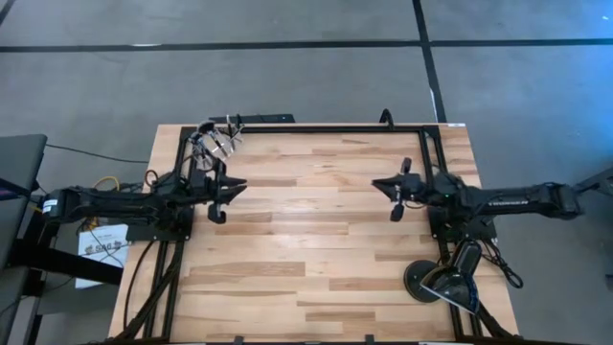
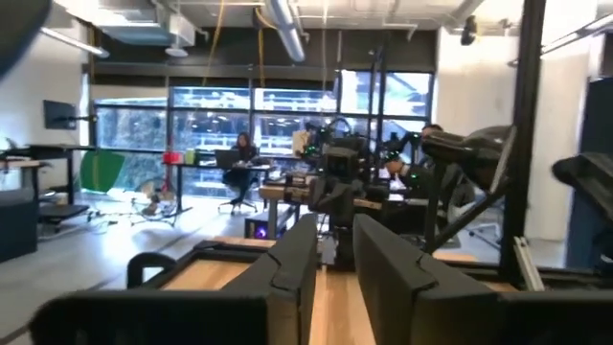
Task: Put items in baskets/containers
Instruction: Return To Home Position
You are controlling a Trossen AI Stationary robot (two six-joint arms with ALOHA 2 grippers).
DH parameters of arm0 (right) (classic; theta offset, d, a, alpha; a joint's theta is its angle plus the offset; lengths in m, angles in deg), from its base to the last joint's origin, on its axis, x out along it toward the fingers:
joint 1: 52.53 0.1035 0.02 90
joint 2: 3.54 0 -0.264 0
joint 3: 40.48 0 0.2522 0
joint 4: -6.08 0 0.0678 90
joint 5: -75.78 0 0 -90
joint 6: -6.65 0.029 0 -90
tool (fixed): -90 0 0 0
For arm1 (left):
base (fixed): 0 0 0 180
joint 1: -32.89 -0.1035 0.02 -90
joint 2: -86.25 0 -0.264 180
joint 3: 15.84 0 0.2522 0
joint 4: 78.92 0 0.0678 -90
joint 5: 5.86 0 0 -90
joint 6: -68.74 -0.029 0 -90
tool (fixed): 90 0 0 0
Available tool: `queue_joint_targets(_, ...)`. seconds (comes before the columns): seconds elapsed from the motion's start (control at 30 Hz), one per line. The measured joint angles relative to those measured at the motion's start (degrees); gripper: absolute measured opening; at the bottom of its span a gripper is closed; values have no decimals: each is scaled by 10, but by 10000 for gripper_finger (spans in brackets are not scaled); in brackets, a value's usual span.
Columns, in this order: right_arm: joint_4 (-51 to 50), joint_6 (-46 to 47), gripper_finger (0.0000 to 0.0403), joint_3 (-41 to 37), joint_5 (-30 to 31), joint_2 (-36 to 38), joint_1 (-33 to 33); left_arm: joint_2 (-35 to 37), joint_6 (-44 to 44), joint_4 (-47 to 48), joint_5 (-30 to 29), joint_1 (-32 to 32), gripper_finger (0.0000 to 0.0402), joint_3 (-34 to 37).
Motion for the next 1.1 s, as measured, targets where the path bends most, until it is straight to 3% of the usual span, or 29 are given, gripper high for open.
queue_joint_targets(0.23,-45,10,22,-40,44,107,13,2,-5,4,23,0,12,0)
queue_joint_targets(0.43,-125,19,22,-41,72,207,46,13,-5,23,13,0,6,0)
queue_joint_targets(0.6,-203,25,22,-37,142,283,92,20,-6,28,6,0,5,0)
queue_joint_targets(0.77,-243,5,22,-14,207,291,157,56,3,33,-4,0,5,-1)
queue_joint_targets(0.9,-258,0,22,-12,277,292,221,95,17,92,-5,0,5,-1)
queue_joint_targets(1.1,-271,-5,22,-13,331,291,297,164,28,144,15,0,5,-1)
